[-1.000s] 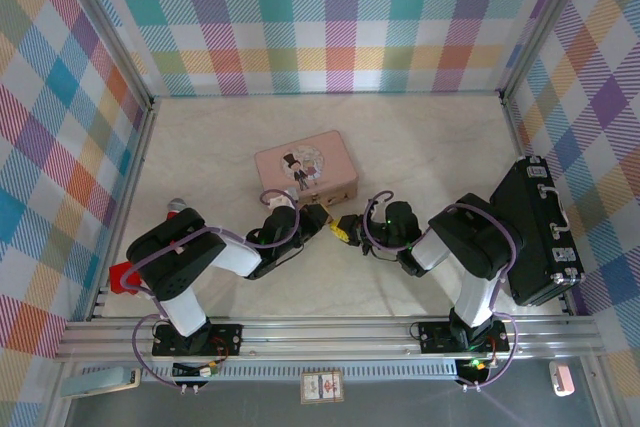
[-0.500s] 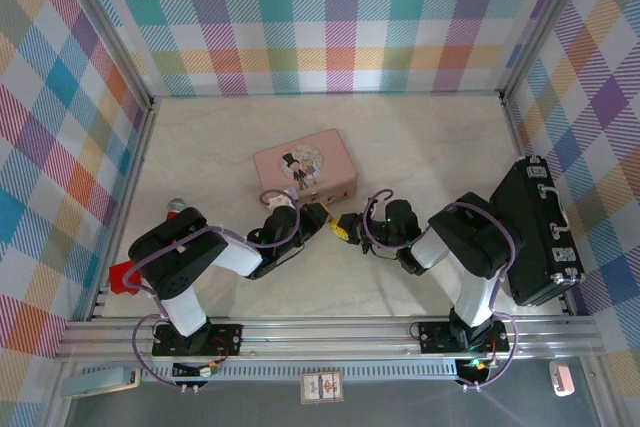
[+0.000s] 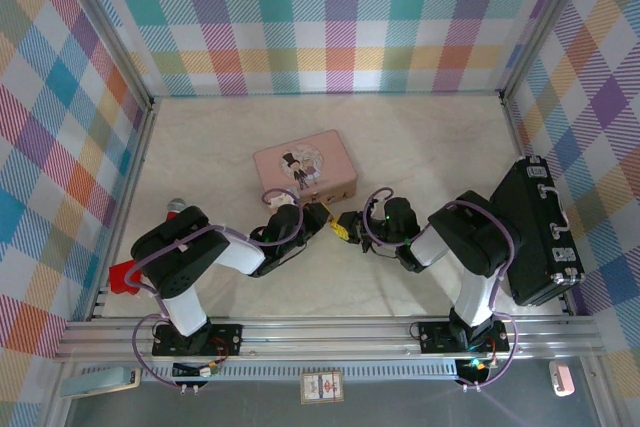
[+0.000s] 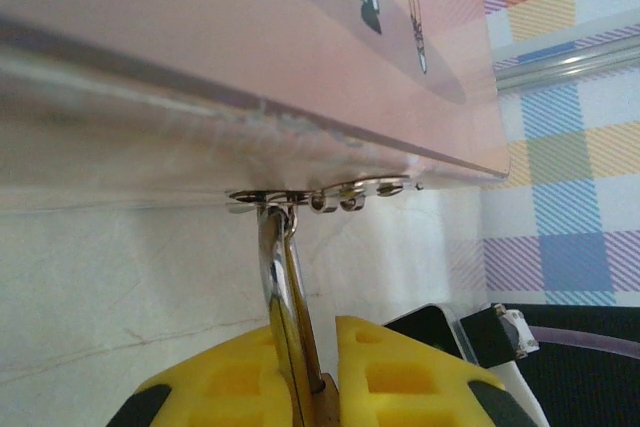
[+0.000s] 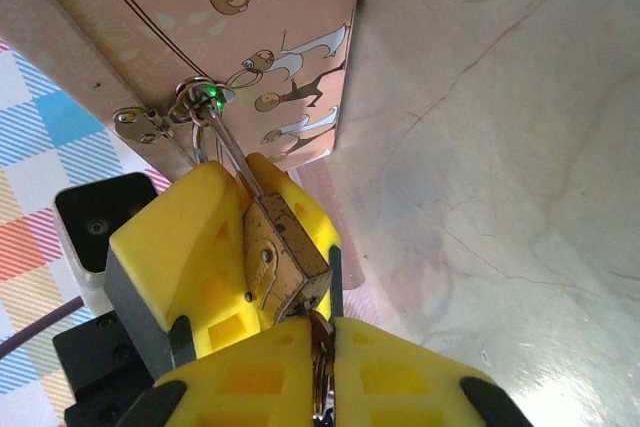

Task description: Unlock the padlock with the key

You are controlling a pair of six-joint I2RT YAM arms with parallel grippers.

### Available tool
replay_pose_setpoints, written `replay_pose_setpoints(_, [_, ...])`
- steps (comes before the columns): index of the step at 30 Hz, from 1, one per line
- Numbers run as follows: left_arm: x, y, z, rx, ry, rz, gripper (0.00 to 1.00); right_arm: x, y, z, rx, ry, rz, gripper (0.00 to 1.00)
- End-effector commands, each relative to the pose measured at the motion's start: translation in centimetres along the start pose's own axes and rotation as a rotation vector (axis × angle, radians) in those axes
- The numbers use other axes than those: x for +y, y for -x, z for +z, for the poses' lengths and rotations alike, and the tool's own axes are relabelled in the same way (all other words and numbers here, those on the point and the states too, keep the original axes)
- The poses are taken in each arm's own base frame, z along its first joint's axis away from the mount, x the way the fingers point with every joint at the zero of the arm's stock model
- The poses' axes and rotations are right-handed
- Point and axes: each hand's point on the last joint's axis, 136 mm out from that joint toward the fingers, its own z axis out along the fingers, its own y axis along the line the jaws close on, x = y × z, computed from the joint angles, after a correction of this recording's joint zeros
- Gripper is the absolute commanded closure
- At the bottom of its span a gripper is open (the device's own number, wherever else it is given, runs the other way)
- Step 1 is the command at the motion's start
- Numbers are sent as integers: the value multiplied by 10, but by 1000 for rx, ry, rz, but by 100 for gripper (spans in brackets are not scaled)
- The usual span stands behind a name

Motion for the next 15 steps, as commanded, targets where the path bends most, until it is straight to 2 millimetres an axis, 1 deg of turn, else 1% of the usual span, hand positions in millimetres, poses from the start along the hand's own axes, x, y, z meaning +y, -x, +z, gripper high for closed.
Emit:
replay_pose_setpoints(1, [-68, -35, -17, 154, -192, -8, 100, 35, 19, 3, -81, 125, -57, 85])
replay_pose_setpoints(6, [-58, -27, -19, 143, -116, 16, 100, 32, 18, 2, -80, 110, -60, 77])
replay_pose_setpoints(11, [-50, -24, -21, 134, -66, 31, 100, 23, 14, -4, -80, 70, -65, 64])
replay_pose_setpoints(15, [-46, -22, -21, 131, -49, 30, 100, 13, 10, -11, -82, 27, -83, 57])
